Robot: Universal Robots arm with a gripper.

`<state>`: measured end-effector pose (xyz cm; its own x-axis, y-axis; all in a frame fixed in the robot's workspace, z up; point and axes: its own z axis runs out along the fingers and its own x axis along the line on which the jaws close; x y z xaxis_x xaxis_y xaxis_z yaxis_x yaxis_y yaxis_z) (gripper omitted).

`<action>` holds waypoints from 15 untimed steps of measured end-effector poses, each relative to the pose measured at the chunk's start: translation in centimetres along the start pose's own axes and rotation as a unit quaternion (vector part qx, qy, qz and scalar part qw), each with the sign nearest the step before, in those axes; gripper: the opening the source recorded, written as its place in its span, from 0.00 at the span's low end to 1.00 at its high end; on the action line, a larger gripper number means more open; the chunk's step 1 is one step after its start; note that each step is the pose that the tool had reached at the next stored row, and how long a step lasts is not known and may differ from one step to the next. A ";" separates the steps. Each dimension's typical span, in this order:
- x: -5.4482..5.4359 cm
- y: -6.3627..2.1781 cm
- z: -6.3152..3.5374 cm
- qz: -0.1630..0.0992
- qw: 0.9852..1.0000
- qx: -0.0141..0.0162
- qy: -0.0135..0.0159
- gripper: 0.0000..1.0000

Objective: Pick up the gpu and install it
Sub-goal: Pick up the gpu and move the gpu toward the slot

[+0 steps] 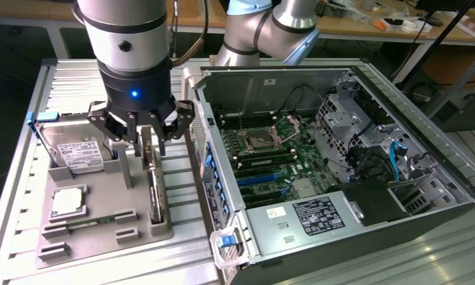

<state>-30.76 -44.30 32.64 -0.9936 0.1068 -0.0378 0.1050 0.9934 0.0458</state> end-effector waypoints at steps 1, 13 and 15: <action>0.0 -0.05 0.05 0.000 1.000 0.000 0.000 0.42; -0.7 -0.49 0.55 0.000 1.000 0.000 0.000 0.42; -0.7 -0.54 0.61 0.000 1.000 0.000 0.000 0.42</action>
<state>-30.08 -44.90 32.03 -0.9936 0.1068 -0.0377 0.1050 0.9934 0.0457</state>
